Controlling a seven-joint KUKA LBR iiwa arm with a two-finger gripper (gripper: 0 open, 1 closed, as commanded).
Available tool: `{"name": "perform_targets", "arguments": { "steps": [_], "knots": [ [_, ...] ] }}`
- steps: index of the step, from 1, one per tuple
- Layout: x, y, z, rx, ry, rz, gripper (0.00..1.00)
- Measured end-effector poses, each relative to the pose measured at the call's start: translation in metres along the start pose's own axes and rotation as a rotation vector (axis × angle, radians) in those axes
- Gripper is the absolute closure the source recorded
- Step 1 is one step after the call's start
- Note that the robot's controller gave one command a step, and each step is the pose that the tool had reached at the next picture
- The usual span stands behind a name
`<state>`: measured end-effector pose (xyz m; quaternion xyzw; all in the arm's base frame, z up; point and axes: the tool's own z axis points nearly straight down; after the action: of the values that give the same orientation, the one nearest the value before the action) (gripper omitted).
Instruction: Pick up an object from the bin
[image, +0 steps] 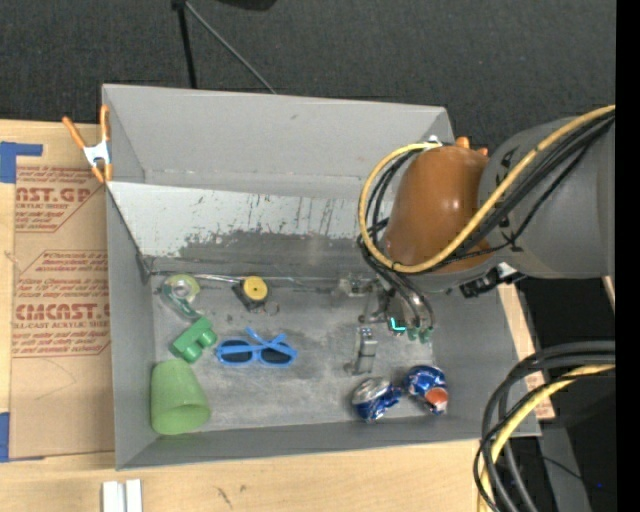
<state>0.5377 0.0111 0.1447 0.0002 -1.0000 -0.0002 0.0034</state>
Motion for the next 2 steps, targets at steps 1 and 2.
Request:
{"name": "perform_targets", "arguments": {
  "steps": [1, 2],
  "knots": [
    [0.0517, -0.0794, 0.0752, -0.001, -0.005, -0.094, 0.00],
    [0.0511, -0.0772, 0.0736, 0.000, -0.004, -0.101, 1.00]
  ]
}}
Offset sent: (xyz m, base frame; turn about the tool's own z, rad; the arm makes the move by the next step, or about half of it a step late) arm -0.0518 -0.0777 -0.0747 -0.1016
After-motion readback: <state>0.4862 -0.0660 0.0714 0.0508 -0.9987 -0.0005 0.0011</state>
